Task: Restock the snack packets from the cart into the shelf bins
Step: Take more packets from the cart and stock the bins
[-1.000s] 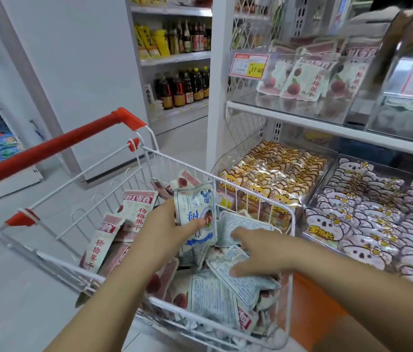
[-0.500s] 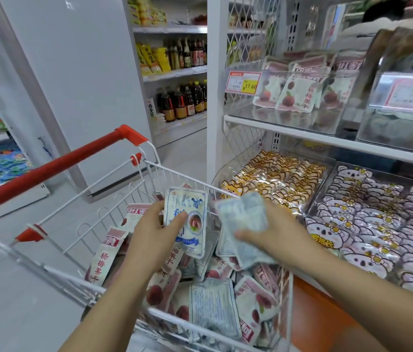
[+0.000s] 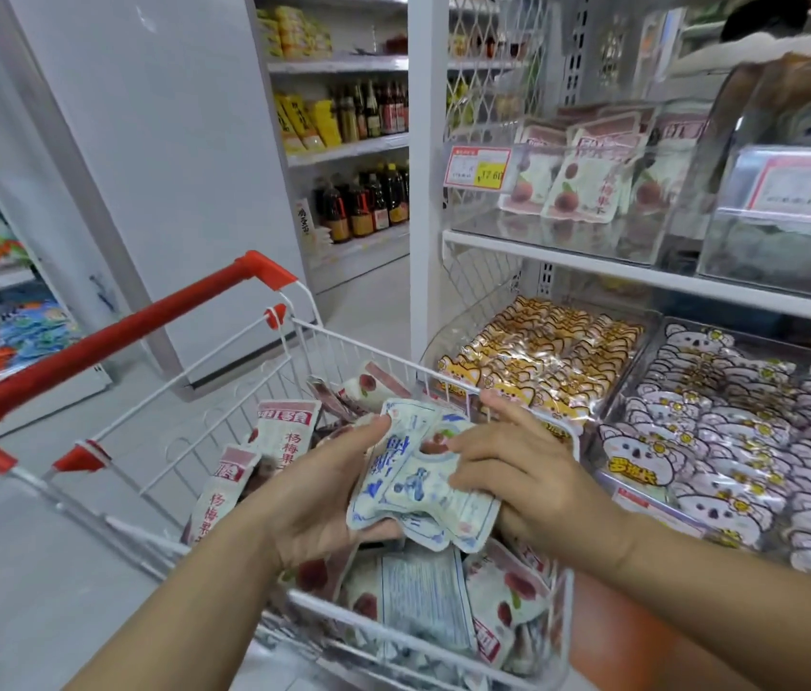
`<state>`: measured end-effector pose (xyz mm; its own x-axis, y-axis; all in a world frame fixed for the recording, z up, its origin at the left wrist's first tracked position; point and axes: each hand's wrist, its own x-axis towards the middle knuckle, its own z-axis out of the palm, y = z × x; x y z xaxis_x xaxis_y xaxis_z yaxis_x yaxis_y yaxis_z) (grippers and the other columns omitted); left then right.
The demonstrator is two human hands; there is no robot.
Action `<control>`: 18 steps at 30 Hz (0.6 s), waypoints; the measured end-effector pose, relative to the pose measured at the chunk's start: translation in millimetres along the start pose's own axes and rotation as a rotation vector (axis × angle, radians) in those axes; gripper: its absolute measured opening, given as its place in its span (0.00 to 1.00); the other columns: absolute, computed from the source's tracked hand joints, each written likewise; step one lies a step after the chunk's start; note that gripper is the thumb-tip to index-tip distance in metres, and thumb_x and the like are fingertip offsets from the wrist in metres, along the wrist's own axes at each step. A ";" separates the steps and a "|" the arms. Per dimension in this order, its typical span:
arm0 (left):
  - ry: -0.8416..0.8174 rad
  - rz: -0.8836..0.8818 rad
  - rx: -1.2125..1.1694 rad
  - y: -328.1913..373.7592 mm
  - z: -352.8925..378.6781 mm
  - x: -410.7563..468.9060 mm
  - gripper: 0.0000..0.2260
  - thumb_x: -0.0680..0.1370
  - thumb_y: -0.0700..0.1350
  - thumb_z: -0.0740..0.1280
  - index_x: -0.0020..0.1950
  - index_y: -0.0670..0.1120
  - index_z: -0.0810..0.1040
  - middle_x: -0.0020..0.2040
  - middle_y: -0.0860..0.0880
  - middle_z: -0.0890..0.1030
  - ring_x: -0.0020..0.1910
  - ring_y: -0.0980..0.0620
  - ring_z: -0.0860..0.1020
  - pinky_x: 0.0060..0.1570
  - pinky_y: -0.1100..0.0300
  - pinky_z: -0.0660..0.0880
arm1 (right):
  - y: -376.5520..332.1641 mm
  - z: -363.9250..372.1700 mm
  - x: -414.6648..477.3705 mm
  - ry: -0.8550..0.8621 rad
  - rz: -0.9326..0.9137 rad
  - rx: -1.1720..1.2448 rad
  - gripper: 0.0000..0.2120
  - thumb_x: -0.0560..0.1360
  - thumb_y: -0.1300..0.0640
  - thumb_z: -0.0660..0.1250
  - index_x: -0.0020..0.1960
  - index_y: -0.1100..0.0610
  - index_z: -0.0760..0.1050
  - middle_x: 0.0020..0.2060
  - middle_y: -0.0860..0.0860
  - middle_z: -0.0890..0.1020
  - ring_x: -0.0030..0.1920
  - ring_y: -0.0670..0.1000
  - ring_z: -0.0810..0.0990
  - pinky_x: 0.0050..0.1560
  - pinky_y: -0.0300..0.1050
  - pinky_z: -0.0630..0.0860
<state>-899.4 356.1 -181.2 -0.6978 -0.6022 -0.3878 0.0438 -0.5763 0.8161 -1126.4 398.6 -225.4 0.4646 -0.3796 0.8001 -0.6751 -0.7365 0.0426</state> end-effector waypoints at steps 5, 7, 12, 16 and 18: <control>-0.102 0.087 0.101 -2.6 5.7 0.6 0.26 0.75 0.49 0.75 0.71 0.46 0.75 0.68 0.36 0.77 0.63 0.38 0.79 0.57 0.44 0.80 | -4.2 -10.3 2.7 0.078 -0.088 -0.055 0.05 0.80 0.60 0.66 0.52 0.52 0.79 0.48 0.48 0.84 0.52 0.52 0.78 0.66 0.60 0.69; -0.057 0.141 0.179 -4.4 15.5 1.0 0.21 0.79 0.40 0.70 0.72 0.45 0.73 0.65 0.40 0.81 0.63 0.40 0.80 0.60 0.46 0.79 | -0.3 -11.7 4.6 0.095 -0.061 -0.097 0.06 0.80 0.59 0.68 0.54 0.50 0.81 0.53 0.44 0.85 0.50 0.52 0.76 0.62 0.55 0.70; 0.143 0.260 0.405 -1.2 22.3 -0.5 0.20 0.78 0.37 0.70 0.69 0.46 0.73 0.60 0.46 0.84 0.59 0.45 0.83 0.58 0.48 0.80 | -4.8 -19.2 0.8 -0.017 0.320 0.100 0.22 0.75 0.70 0.65 0.62 0.49 0.79 0.63 0.44 0.78 0.60 0.47 0.75 0.62 0.45 0.71; 0.258 0.336 0.592 -0.7 25.1 0.7 0.24 0.75 0.37 0.74 0.68 0.50 0.71 0.57 0.52 0.85 0.55 0.51 0.84 0.57 0.52 0.81 | -14.9 -30.5 25.8 -0.017 1.110 0.711 0.18 0.76 0.61 0.71 0.63 0.47 0.73 0.59 0.49 0.79 0.52 0.47 0.83 0.59 0.49 0.80; 0.210 0.347 0.752 -4.2 31.0 1.6 0.27 0.75 0.39 0.75 0.70 0.52 0.69 0.59 0.55 0.84 0.57 0.56 0.83 0.60 0.53 0.80 | -18.3 -25.2 34.7 -0.090 1.275 0.872 0.24 0.69 0.58 0.79 0.61 0.50 0.72 0.53 0.52 0.84 0.50 0.50 0.85 0.55 0.55 0.82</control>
<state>-922.8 374.6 -172.0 -0.5822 -0.8097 -0.0738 -0.3070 0.1349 0.9421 -1112.4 413.0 -183.3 -0.0863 -0.9963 -0.0055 -0.1199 0.0159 -0.9927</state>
